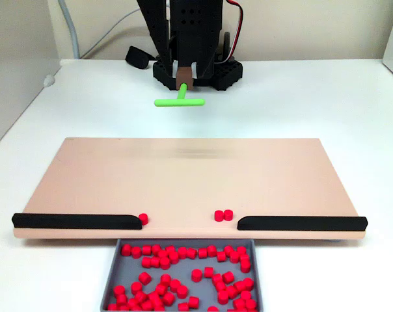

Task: Push granules from bottom to the grey container

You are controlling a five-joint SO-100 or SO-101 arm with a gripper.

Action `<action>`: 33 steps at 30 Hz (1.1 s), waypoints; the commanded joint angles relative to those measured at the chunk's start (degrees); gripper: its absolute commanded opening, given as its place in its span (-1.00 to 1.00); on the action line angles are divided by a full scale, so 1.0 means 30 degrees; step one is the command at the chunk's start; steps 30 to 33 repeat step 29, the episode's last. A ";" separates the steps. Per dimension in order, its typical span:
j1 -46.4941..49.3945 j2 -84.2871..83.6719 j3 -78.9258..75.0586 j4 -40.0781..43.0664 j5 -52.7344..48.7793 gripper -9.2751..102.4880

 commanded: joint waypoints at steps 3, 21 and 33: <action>-0.0059 0.0293 -0.0088 0.0000 0.0029 -0.84; -0.0264 0.0703 -0.0117 -0.0205 -0.0146 -0.84; 0.0000 0.0732 -0.0117 -0.0205 -0.0615 -0.84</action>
